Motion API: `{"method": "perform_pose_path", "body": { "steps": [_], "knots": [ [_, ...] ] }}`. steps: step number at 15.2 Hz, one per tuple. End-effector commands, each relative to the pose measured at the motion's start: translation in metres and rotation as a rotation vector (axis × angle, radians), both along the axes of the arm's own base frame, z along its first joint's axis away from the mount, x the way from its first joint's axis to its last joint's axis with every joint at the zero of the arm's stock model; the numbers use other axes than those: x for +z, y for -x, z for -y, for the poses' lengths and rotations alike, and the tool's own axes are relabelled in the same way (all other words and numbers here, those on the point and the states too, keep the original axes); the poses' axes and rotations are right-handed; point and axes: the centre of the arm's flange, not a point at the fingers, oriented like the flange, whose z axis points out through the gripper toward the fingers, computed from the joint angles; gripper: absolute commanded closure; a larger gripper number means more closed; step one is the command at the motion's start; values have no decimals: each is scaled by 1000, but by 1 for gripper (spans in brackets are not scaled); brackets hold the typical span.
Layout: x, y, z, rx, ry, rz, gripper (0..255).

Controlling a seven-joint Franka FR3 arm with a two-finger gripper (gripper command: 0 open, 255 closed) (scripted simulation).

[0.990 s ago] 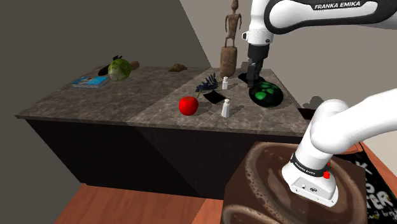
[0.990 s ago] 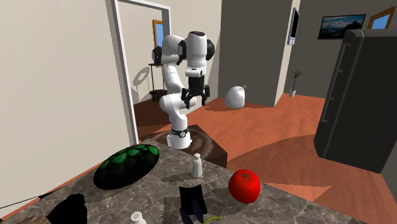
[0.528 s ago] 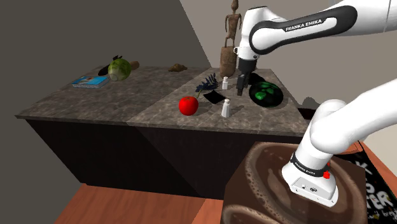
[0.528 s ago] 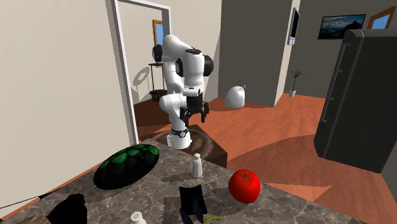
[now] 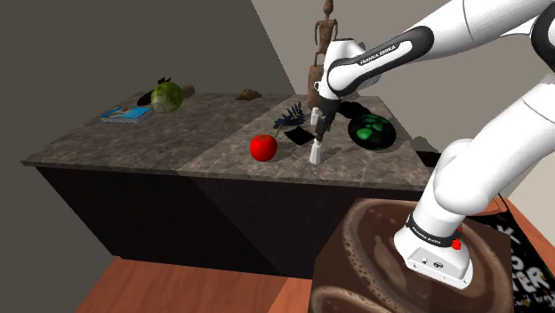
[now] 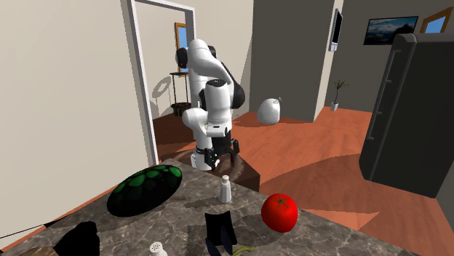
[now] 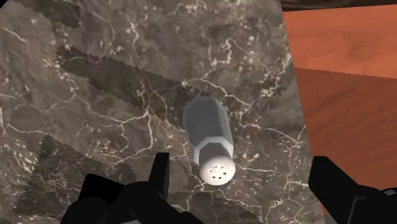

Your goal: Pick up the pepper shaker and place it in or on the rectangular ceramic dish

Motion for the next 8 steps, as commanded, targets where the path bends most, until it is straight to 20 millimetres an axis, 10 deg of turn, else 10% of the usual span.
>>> {"method": "perform_pose_path", "body": {
  "steps": [1, 8],
  "knots": [
    [-21, -14, 8, 5, -7, 15, 0],
    [-55, -19, 7, 5, -8, 16, 0]
  ]
}}
